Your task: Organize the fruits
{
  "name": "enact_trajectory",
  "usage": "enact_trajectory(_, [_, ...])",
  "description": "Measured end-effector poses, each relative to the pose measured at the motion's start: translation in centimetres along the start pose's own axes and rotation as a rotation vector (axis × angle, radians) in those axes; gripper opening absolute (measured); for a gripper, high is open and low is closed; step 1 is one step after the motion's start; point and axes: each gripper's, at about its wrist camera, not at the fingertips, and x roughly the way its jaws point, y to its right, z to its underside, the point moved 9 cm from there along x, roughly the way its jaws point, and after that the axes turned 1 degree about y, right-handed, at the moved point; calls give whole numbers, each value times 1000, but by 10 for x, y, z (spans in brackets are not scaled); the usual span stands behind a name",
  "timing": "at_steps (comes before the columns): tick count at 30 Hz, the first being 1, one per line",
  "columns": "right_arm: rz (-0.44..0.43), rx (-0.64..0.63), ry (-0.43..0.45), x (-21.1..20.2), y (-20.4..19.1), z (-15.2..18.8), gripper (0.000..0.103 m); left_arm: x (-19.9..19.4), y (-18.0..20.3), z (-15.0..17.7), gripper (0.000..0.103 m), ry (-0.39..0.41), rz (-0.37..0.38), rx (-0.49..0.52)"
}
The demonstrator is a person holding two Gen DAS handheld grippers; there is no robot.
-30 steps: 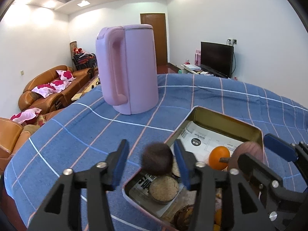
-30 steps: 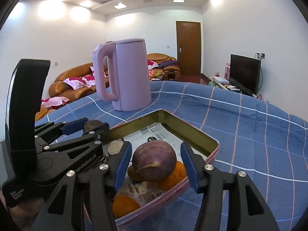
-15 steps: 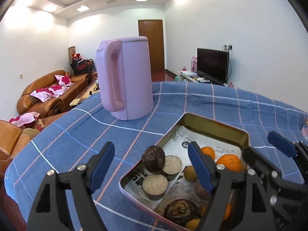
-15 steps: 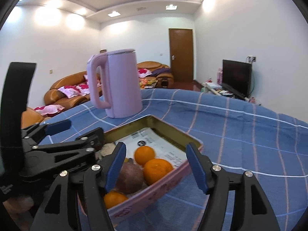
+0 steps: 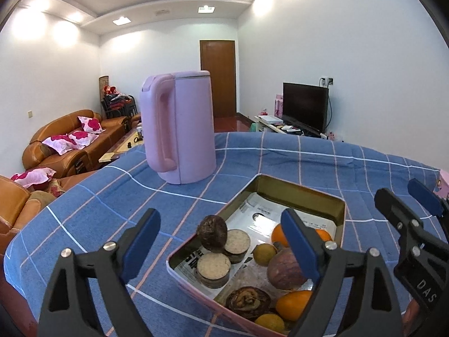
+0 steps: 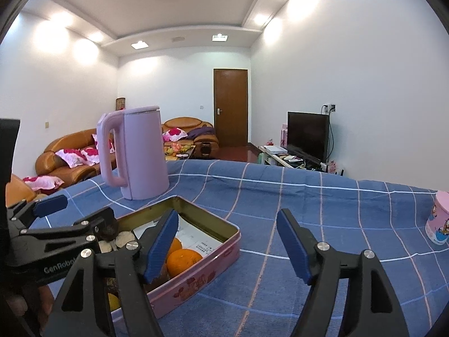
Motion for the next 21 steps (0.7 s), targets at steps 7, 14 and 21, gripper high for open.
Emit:
enact_trajectory(7, [-1, 8, 4, -1, 1, -1, 74, -1, 2, 0, 90, 5, 0, 3])
enact_trajectory(14, [0, 9, 6, -2, 0, -1, 74, -1, 2, 0, 90, 6, 0, 5])
enact_trajectory(21, [-2, 12, 11, -3, 0, -2, 74, -1, 1, 0, 90, 4, -2, 4])
